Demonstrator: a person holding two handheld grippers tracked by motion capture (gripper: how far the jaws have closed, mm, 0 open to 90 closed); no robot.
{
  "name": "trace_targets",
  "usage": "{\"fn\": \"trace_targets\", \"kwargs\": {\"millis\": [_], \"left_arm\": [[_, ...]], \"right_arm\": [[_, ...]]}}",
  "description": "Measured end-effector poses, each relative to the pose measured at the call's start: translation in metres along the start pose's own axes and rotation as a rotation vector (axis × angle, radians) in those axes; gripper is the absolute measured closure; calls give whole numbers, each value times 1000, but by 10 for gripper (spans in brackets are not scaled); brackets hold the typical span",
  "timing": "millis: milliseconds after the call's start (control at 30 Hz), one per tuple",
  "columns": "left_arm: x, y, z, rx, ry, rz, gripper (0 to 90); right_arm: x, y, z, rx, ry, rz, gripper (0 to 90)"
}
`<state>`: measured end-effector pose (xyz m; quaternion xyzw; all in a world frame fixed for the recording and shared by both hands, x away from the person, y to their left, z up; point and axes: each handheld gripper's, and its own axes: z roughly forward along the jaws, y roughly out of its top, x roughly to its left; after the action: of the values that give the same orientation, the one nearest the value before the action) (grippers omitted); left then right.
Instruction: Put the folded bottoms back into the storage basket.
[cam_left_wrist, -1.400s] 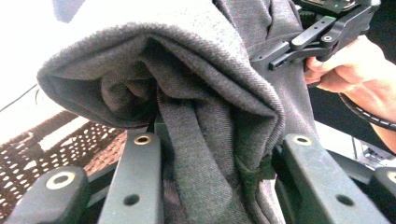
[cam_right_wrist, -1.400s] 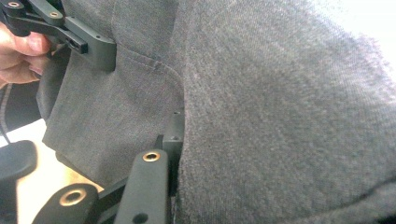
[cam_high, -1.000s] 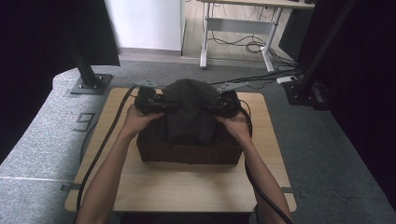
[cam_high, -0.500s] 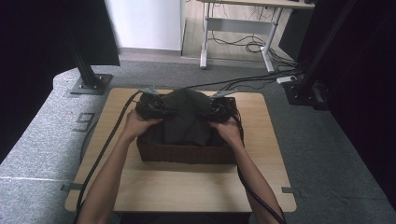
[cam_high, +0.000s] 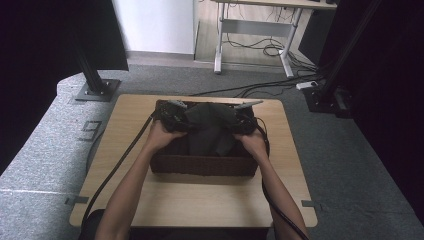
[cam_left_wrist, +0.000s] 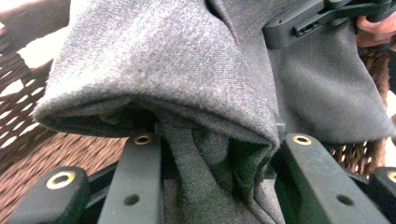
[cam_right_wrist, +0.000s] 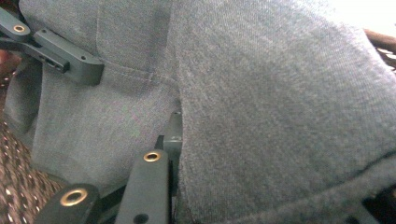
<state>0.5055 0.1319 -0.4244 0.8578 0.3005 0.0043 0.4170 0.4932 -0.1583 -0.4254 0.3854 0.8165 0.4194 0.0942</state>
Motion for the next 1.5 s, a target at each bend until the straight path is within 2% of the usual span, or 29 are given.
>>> {"fn": "trace_targets", "kwargs": {"millis": [133, 233, 333, 467, 533, 600, 633, 700, 733, 767, 833, 900, 967, 1033, 1167, 1300, 1400, 1500], "left_arm": [[5, -10, -16, 33, 38, -10, 631], [10, -15, -20, 50, 48, -25, 630], [9, -13, -11, 67, 46, -42, 629], [6, -4, 11, 102, 40, -64, 623], [7, -2, 22, 128, 58, -78, 612], [8, -1, 27, 161, 116, -85, 582], [10, -2, 27, 178, 163, -101, 549], [14, -2, 22, 195, 227, -120, 485], [13, -1, 19, 209, 271, -118, 452], [13, 0, 14, 234, 335, -101, 410], [13, 1, 5, 236, 371, -92, 372], [14, 2, -2, 237, 384, -99, 331], [13, 2, -8, 232, 418, -84, 312], [13, 0, -11, 220, 429, -82, 278], [11, -5, -19, 184, 426, -63, 217], [7, -9, -24, 174, 420, -46, 146], [3, -13, -31, 156, 429, -30, 132], [1, -15, -36, 138, 410, -31, 96]], "right_arm": [[13, 6, 18, 15, 30, -13, 638], [21, 9, 28, 32, 43, -16, 634], [20, 8, 32, 56, 38, -6, 629], [5, 0, 27, 99, 14, 39, 620], [-3, -3, 26, 130, -9, 66, 601], [-5, -5, 27, 143, -26, 74, 567], [-6, -5, 28, 151, -34, 83, 525], [-7, -3, 30, 155, -76, 91, 396], [-8, -2, 29, 148, -97, 92, 360], [-9, -1, 27, 139, -116, 91, 319], [-12, 1, 23, 127, -149, 87, 272], [-14, 2, 17, 111, -185, 77, 267], [-15, 4, 11, 95, -220, 71, 254], [-15, 5, 5, 73, -238, 62, 242], [-14, 4, -1, 68, -207, 40, 223], [-13, 0, -4, 44, -180, 36, 166], [-10, -2, -6, 42, -167, 22, 130], [-6, -3, -11, 30, -161, 3, 105]]}}
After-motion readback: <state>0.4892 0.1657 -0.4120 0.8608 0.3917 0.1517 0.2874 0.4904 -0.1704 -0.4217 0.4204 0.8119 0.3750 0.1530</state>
